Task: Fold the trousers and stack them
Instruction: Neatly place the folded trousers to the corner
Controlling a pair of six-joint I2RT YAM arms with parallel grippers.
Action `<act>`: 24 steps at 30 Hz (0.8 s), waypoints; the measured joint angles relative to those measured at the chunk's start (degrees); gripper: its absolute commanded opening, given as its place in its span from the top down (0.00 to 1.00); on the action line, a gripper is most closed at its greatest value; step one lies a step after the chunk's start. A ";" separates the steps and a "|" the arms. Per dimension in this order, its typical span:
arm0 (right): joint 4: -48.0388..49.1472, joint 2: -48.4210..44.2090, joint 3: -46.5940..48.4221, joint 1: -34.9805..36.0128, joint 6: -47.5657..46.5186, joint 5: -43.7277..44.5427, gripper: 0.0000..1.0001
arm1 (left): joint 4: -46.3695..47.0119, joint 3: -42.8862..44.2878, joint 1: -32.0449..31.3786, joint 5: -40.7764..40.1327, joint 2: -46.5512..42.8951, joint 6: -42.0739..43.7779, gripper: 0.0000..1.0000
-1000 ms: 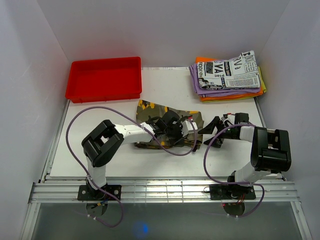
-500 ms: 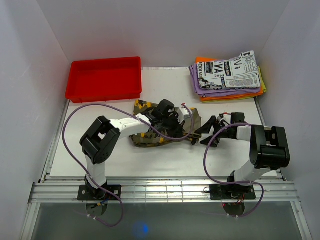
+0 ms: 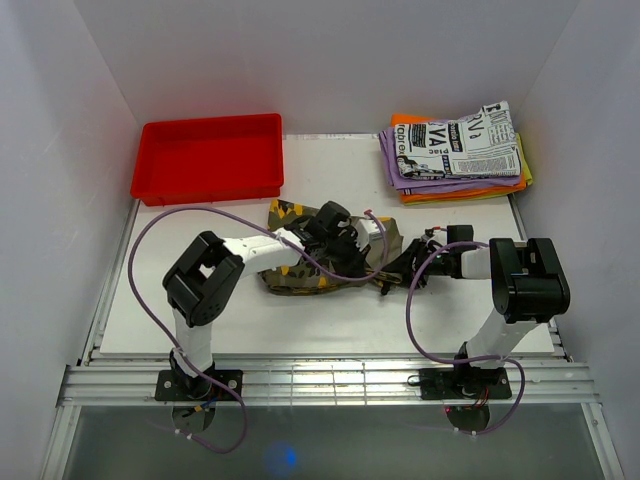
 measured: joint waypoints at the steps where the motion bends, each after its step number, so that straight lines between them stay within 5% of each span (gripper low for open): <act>1: -0.09 0.04 0.00 0.09 0.22 0.04 0.67 | -0.24 0.02 0.00 -0.15 0.09 0.02 0.81; 2: -0.09 0.04 0.04 0.13 0.15 0.02 0.72 | -0.50 0.11 0.00 -0.46 0.11 0.09 0.57; 6: -1.99 0.02 0.98 0.17 -0.96 1.07 0.91 | -2.47 1.16 0.74 -0.92 -0.35 -2.01 0.22; 8: -3.87 0.02 2.08 0.17 -2.34 1.68 0.92 | -4.83 1.14 2.62 -0.66 -1.86 -4.76 0.15; 19: -12.48 -0.63 7.50 0.35 -9.60 4.33 0.92 | -18.56 -4.79 35.43 1.81 -27.12 -21.27 0.11; 24: -15.58 -0.63 8.63 0.39 -12.48 4.96 0.92 | -23.37 -11.76 40.59 2.10 -27.63 -24.26 0.10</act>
